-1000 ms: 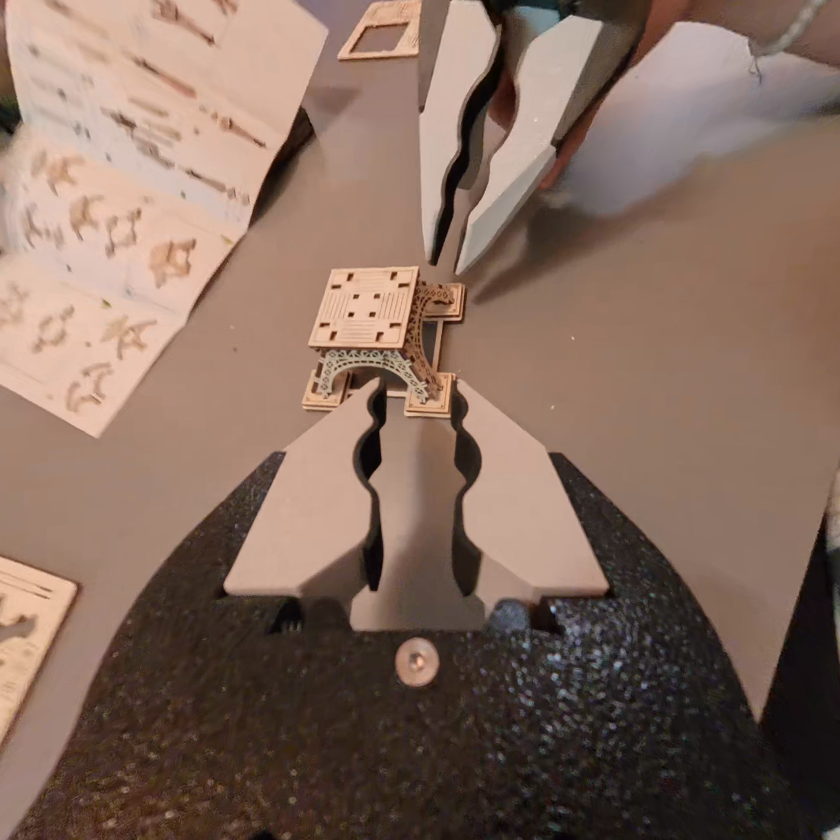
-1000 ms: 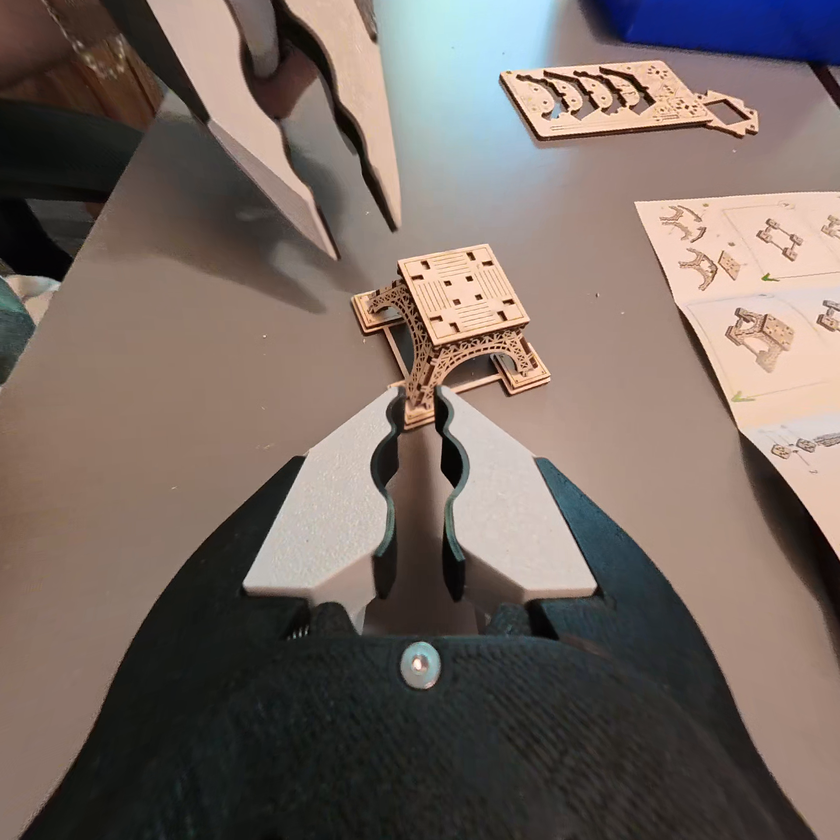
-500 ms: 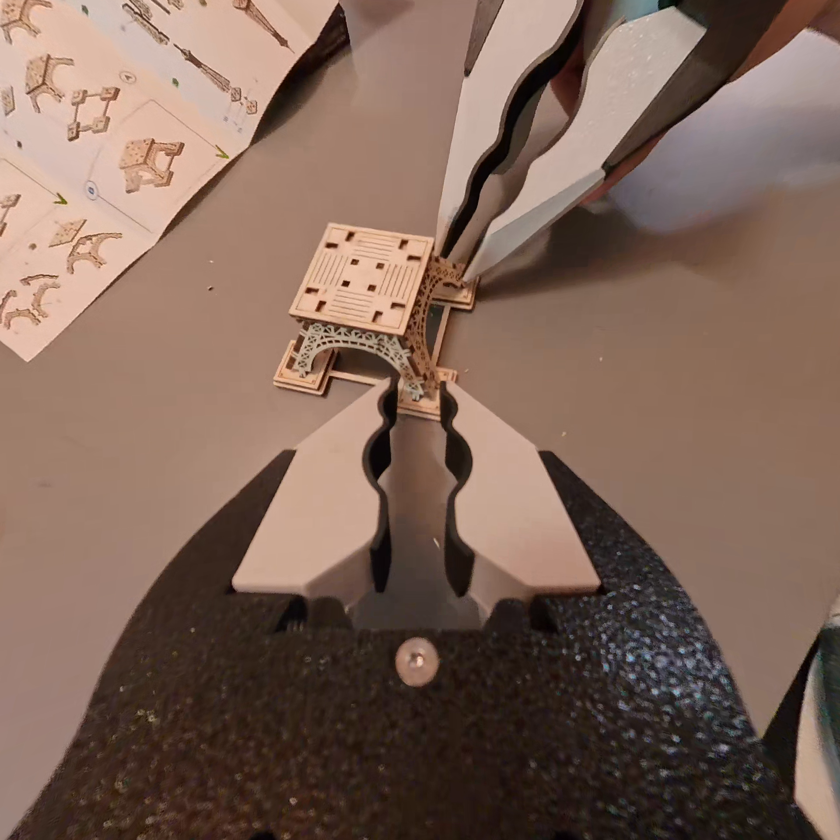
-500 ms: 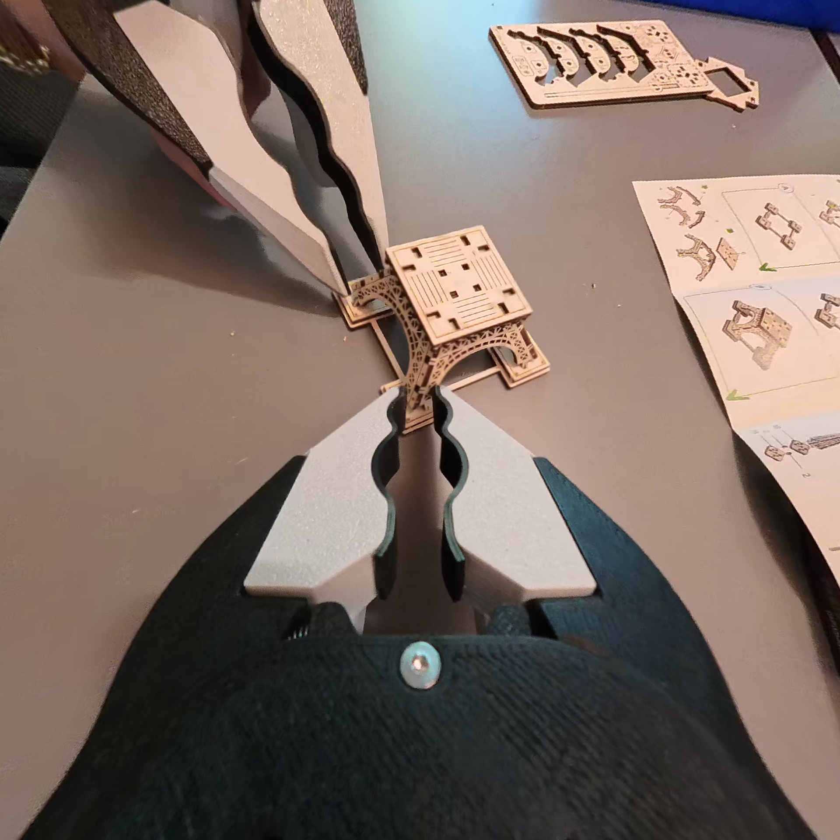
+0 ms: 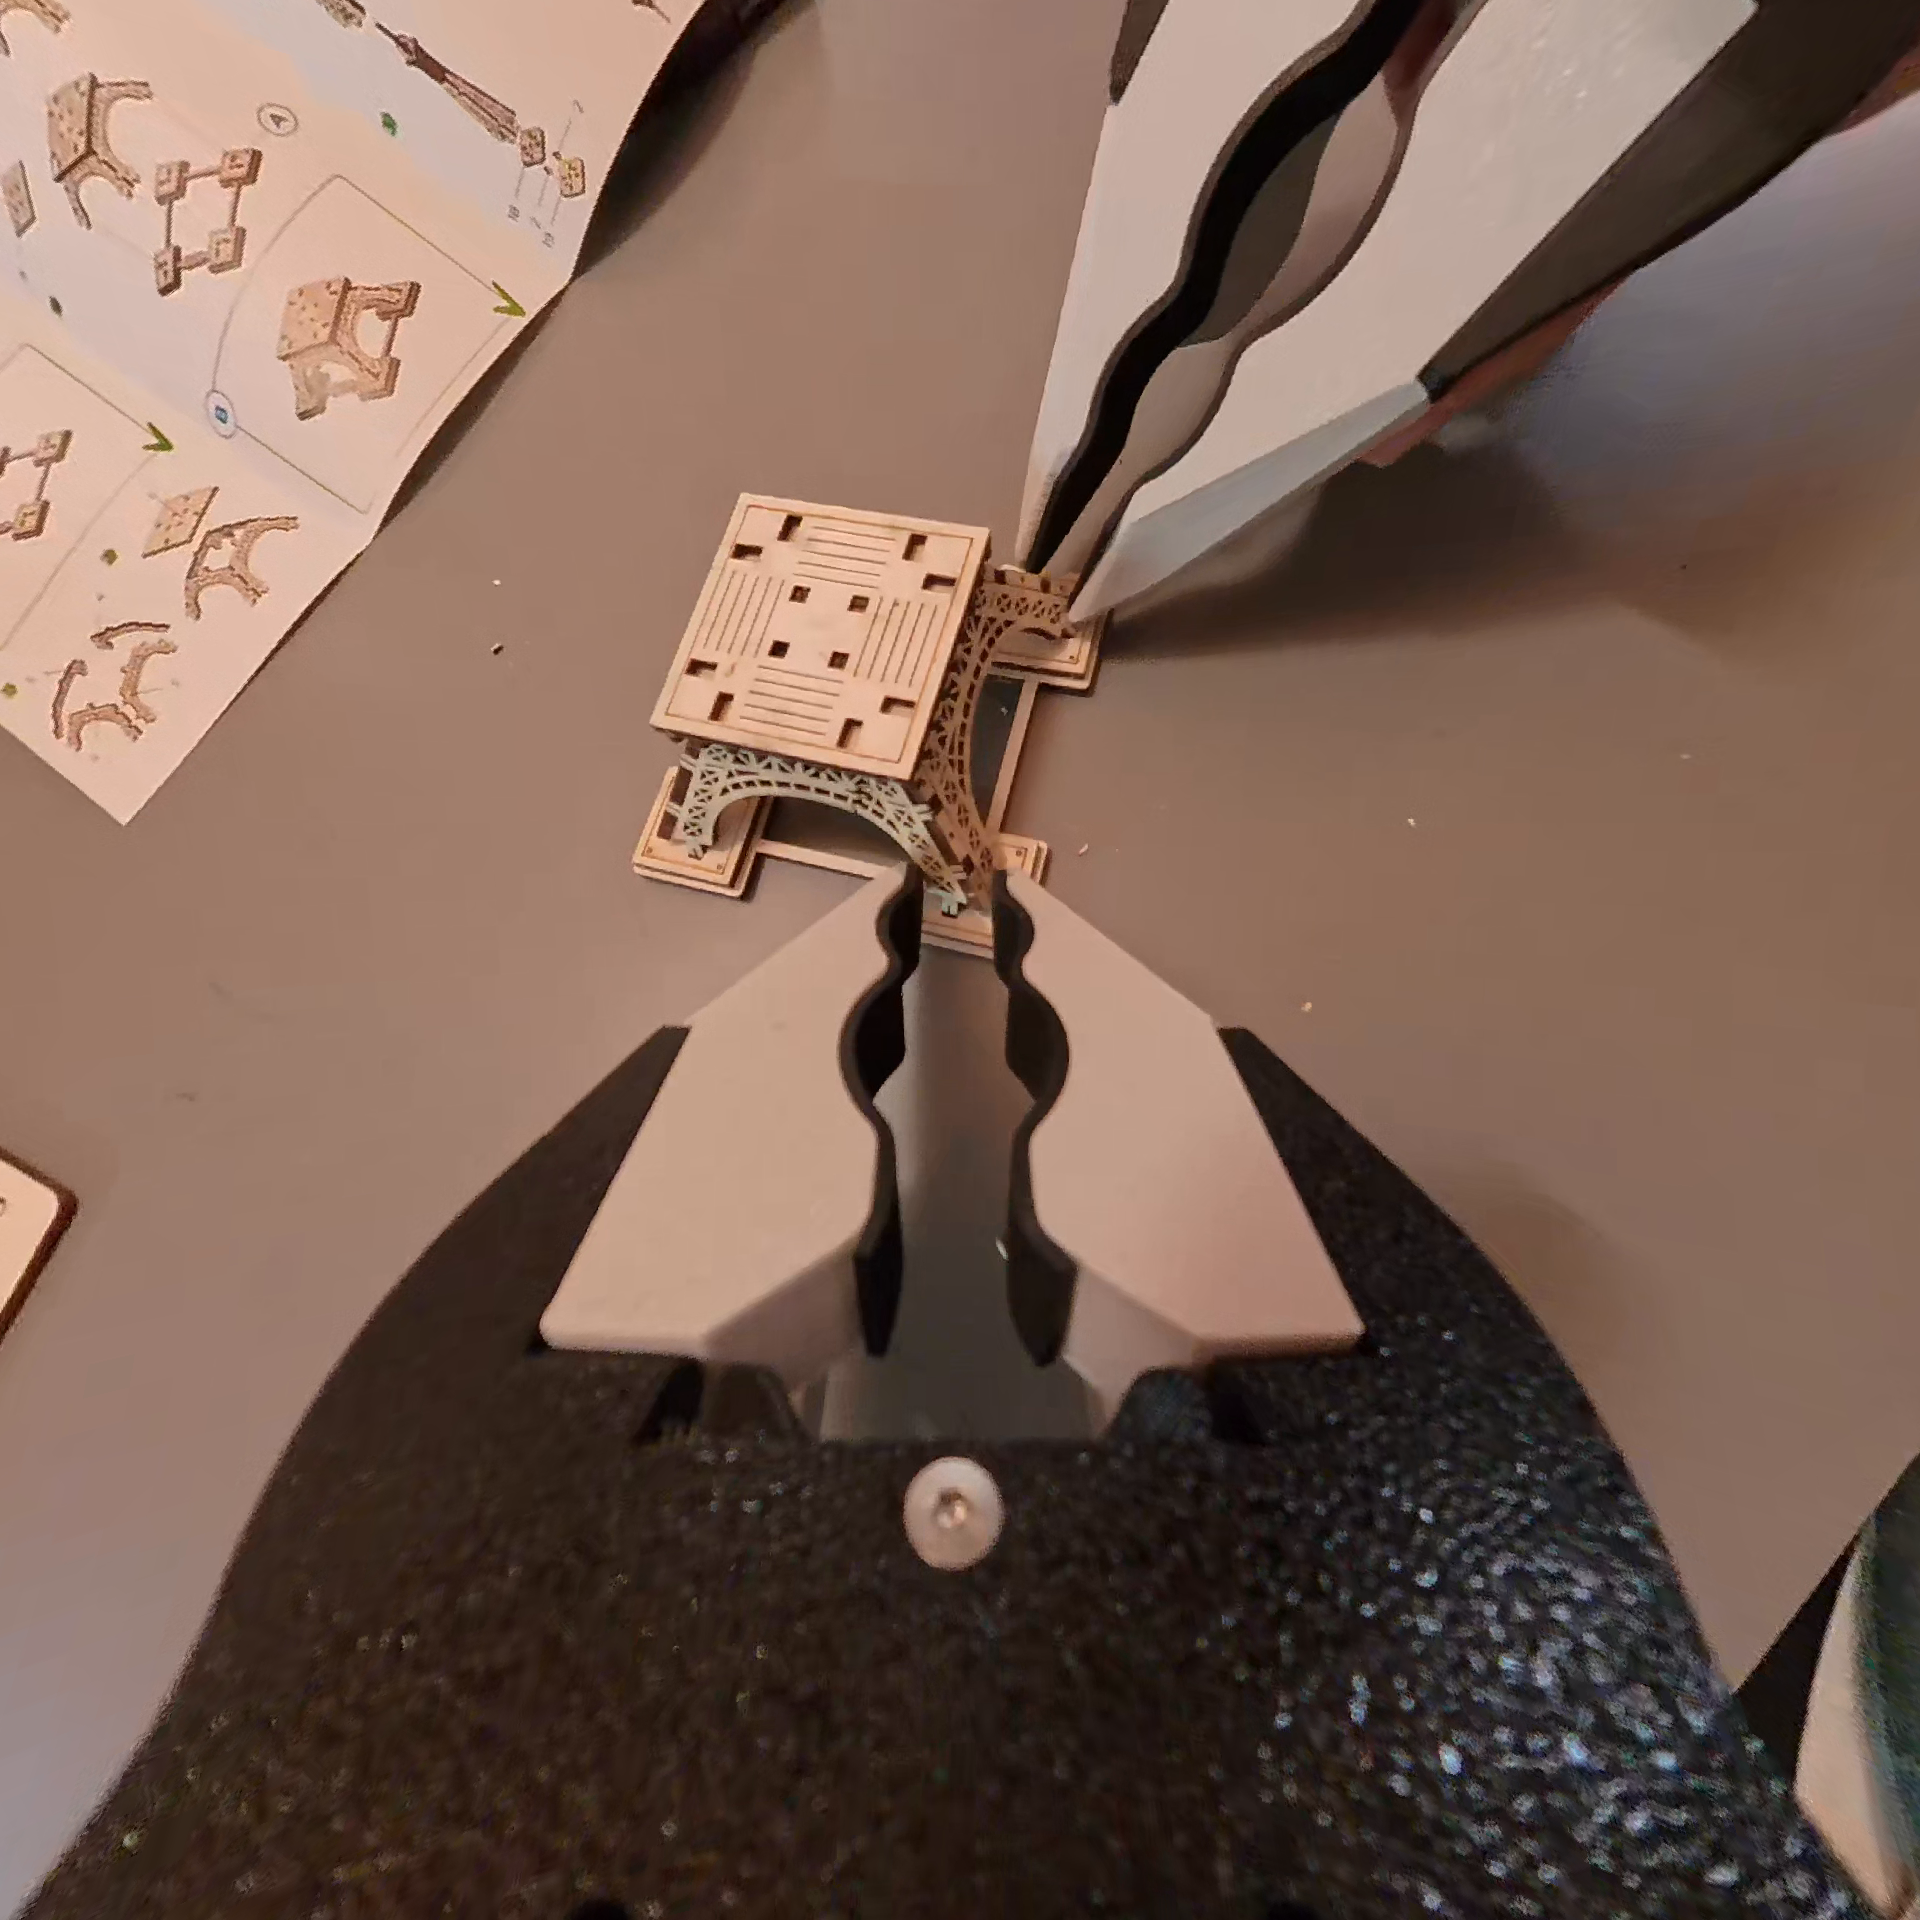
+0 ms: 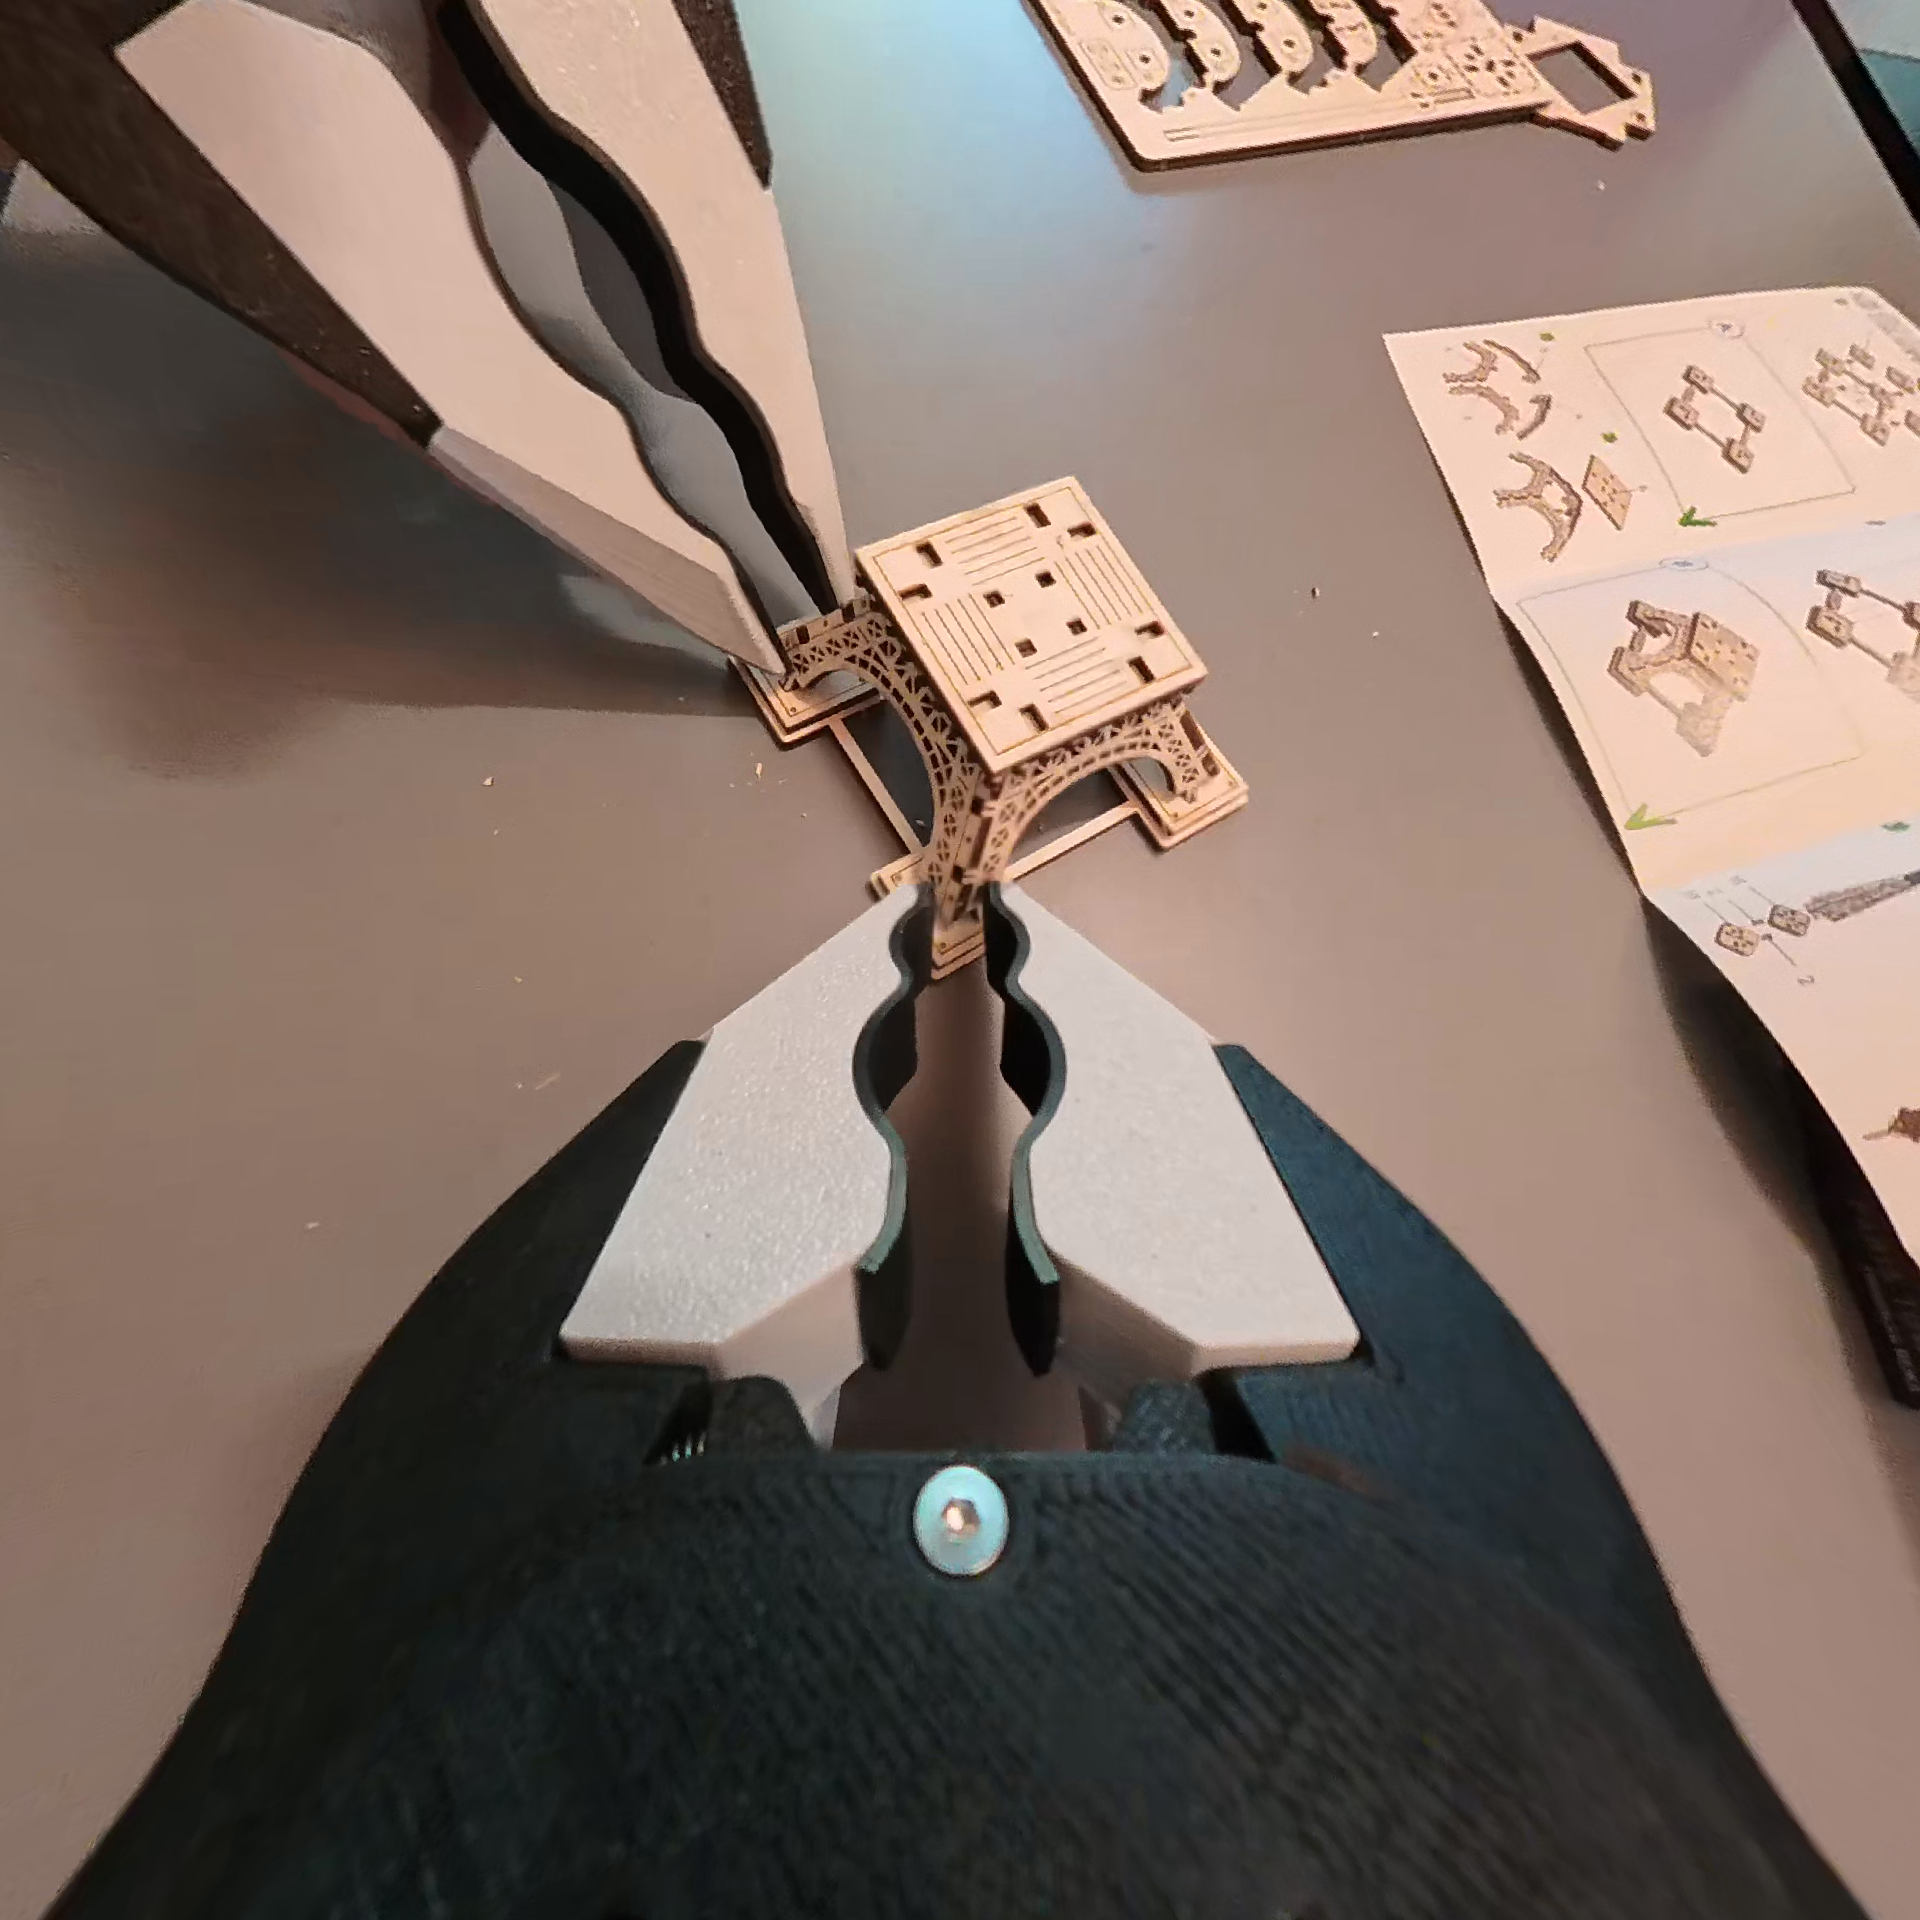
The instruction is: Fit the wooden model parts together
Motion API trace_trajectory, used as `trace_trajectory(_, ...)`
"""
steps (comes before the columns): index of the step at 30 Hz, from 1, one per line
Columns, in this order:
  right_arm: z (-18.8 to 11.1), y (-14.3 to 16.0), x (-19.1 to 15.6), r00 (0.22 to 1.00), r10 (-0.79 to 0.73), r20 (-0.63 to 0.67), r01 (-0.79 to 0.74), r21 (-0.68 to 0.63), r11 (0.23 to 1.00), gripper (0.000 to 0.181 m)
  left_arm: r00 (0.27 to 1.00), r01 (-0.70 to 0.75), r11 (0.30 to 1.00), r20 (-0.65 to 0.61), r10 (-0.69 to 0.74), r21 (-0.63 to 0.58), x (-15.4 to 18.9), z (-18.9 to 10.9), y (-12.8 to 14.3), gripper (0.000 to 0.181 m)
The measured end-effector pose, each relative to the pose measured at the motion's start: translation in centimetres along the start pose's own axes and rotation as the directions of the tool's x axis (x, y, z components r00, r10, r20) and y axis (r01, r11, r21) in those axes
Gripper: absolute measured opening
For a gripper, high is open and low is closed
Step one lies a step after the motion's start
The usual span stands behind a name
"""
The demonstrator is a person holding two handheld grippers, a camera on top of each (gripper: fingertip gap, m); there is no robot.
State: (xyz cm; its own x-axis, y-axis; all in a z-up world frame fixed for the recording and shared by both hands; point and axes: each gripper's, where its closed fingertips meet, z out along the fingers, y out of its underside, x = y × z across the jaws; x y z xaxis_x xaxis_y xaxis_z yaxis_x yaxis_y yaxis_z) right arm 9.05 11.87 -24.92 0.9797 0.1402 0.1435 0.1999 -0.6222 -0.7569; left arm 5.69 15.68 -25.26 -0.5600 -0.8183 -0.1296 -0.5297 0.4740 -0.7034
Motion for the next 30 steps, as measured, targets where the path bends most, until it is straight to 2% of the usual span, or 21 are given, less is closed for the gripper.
trace_trajectory(2, -0.15, 0.39, 0.44, 0.999, 0.023, -0.044, -0.023, -0.006, 1.0, 0.014, 1.0, 0.007, 1.0, 0.004, -0.007, 0.003, 0.02, -0.02, 0.02, 0.01)
trace_trajectory(5, -0.31, 0.03, -0.04, 0.999, 0.052, 0.001, -0.052, 0.028, 0.998, 0.013, 1.0, 0.014, 1.0, 0.001, -0.014, 0.005, 0.04, -0.03, 0.03, 0.01)
trace_trajectory(11, -0.16, -0.16, 0.23, 1.0, 0.022, -0.005, -0.022, -0.009, 1.0, 0.001, 1.0, 0.01, 1.0, -0.012, -0.011, -0.011, 0.0, -0.06, 0.09, 0.01)
trace_trajectory(15, -0.06, -0.13, 0.27, 1.0, 0.015, -0.004, -0.015, -0.029, 0.999, 0.0, 1.0, 0.011, 1.0, -0.026, -0.011, -0.02, -0.02, -0.07, 0.11, 0.01)
trace_trajectory(17, -0.25, -0.14, 0.78, 0.999, 0.011, -0.035, -0.012, -0.024, 1.0, 0.009, 0.999, 0.009, 1.0, -0.035, -0.01, -0.022, 0.01, -0.09, 0.11, 0.01)
trace_trajectory(19, -0.33, -0.25, 0.45, 0.999, 0.041, 0.001, -0.041, -0.01, 0.999, 0.019, 0.999, 0.007, 1.0, -0.04, -0.008, -0.021, 0.04, -0.08, 0.1, 0.01)
trace_trajectory(23, -0.03, -0.15, 0.03, 0.999, 0.039, 0.028, -0.039, -0.015, 0.999, 0.005, 0.999, 0.005, 1.0, -0.049, -0.006, -0.023, 0.02, -0.08, 0.1, 0.01)
trace_trajectory(30, 0.08, -0.09, -0.08, 0.998, 0.055, 0.032, -0.054, -0.035, 0.998, 0.011, 0.998, 0.004, 1.0, -0.059, -0.005, -0.021, 0.02, -0.08, 0.1, 0.01)
